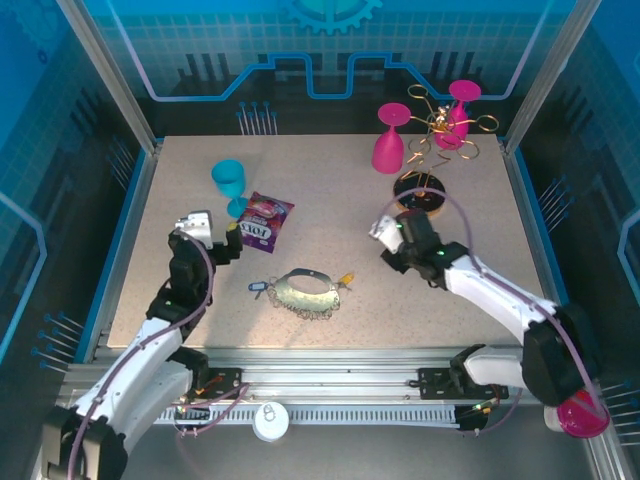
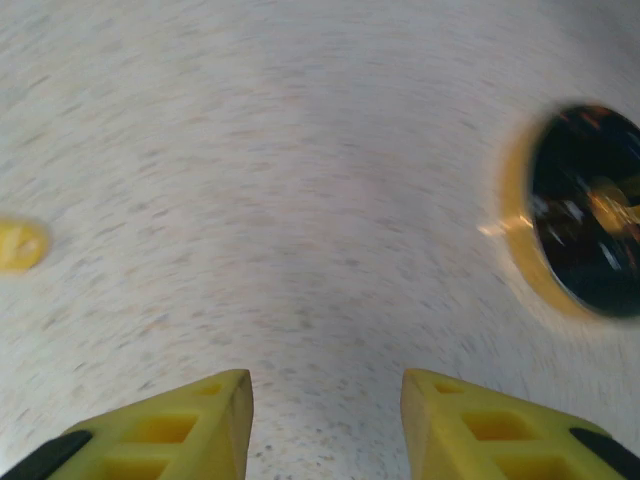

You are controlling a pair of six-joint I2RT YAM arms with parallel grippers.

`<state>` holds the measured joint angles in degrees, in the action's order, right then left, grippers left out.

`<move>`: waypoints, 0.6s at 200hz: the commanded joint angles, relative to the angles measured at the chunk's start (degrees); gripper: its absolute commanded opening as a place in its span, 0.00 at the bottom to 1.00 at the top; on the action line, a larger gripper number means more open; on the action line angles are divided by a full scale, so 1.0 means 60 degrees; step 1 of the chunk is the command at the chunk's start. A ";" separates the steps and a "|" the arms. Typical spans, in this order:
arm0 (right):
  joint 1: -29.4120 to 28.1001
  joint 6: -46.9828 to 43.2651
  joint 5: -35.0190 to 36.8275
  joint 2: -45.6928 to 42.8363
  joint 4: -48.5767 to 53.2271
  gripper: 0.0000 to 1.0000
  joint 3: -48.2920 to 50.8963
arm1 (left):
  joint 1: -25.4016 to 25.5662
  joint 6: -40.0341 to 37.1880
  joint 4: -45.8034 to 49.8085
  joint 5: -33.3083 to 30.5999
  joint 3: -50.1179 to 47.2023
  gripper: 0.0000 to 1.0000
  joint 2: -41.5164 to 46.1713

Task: Put the keys on the keyring

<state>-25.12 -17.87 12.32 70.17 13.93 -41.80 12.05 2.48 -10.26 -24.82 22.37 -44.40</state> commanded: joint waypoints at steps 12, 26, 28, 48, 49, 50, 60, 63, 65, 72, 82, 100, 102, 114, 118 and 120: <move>0.1437 0.2532 -0.0684 -0.0511 -0.3153 0.45 0.1539 | -0.1067 0.0074 -0.2409 0.1393 -0.0618 0.99 -0.1350; 0.1916 0.2529 -0.0805 -0.0384 -0.4122 0.44 0.1887 | -0.1387 0.0061 -0.3157 0.1733 -0.0656 1.00 -0.2116; 0.1979 0.2518 -0.0876 -0.0357 -0.4270 0.44 0.1932 | -0.1429 0.0046 -0.3290 0.1807 -0.0664 0.99 -0.2255; 0.2534 0.2421 -0.1681 0.0039 -0.6488 0.44 0.2530 | -0.1688 -0.0018 -0.4496 0.2179 -0.0616 0.99 -0.3541; 0.2555 0.2421 -0.1706 0.0083 -0.6595 0.44 0.2558 | -0.1702 -0.0018 -0.4542 0.2191 -0.0612 0.99 -0.3600; 0.2573 0.2429 -0.1733 0.0119 -0.6759 0.44 0.2587 | -0.1709 -0.0018 -0.4580 0.2204 -0.0603 0.99 -0.3659; 0.2680 0.2126 -0.2044 0.0479 -0.7608 0.45 0.2750 | -0.1808 -0.0038 -0.5137 0.2365 -0.0535 0.99 -0.4337; 0.2681 0.2038 -0.2055 0.0575 -0.7630 0.45 0.2708 | -0.1825 -0.0064 -0.5272 0.2414 -0.0524 0.99 -0.4533; 0.2683 0.1959 -0.2046 0.0656 -0.7703 0.45 0.2691 | -0.1838 -0.0081 -0.5386 0.2439 -0.0514 0.99 -0.4658; 0.2697 0.1756 -0.2006 0.0927 -0.8175 0.45 0.2746 | -0.1871 -0.0119 -0.5748 0.2509 -0.0498 0.99 -0.5074; 0.2736 0.1645 -0.1971 0.1298 -0.8968 0.46 0.2936 | -0.1921 -0.0184 -0.6180 0.2717 -0.0505 0.99 -0.5551; 0.3043 0.1725 -0.2629 0.1836 -0.9714 0.46 0.3238 | -0.1997 -0.0225 -0.7028 0.3153 -0.0642 0.99 -0.6310; 0.3055 0.1760 -0.2666 0.1916 -0.9975 0.47 0.3303 | -0.2006 -0.0227 -0.7099 0.3246 -0.0642 0.99 -0.6362; 0.3377 0.2084 -0.2788 0.1897 -1.0304 0.48 0.3532 | -0.2089 -0.0348 -0.7478 0.3846 -0.0638 0.99 -0.6838; 0.3525 0.2164 -0.3082 0.2005 -1.0602 0.48 0.3643 | -0.2107 -0.0394 -0.7641 0.4037 -0.0629 0.99 -0.7057; 0.3586 0.2181 -0.3218 0.2079 -1.0805 0.48 0.3708 | -0.2118 -0.0409 -0.7739 0.4137 -0.0621 0.99 -0.7167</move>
<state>-7.27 -6.44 -0.99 81.03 -37.52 -22.83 0.54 2.24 -45.84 -7.86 18.90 -82.74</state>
